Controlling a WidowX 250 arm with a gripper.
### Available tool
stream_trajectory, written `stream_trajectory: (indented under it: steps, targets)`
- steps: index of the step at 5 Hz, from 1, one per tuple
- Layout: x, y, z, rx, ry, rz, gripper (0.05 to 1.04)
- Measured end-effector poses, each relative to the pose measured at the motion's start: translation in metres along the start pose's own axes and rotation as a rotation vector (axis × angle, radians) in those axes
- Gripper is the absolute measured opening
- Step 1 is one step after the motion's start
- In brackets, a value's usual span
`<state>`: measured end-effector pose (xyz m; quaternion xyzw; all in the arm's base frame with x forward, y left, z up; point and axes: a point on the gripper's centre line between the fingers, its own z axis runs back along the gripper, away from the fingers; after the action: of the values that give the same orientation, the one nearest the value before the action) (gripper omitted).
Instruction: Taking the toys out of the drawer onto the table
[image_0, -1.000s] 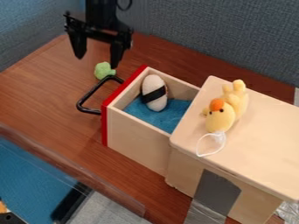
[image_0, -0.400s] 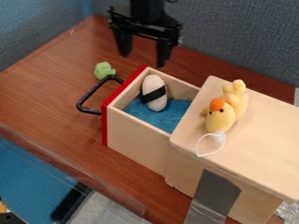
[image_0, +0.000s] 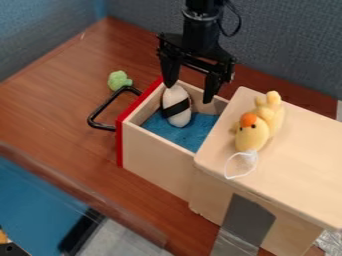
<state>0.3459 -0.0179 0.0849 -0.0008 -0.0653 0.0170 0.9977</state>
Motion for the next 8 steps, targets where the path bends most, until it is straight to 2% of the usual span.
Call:
stream_trajectory:
  steps: [1,2,4,5,6,7,8]
  targets:
    - [0.002,-0.002,-0.014,0.039,0.021,-0.014,1.001]
    - [0.003,-0.001,-0.016,0.100,0.004,-0.047,1.000]
    - [-0.019,0.011,-0.030,0.216,0.056,-0.098,0.982]
    - [-0.028,0.016,-0.037,0.241,0.076,-0.115,0.886]
    - [-0.030,0.017,-0.038,0.245,0.079,-0.129,0.636]
    - [-0.031,0.014,-0.033,0.221,0.073,-0.137,0.481]
    - [-0.028,0.006,-0.021,0.169,0.067,-0.131,0.342]
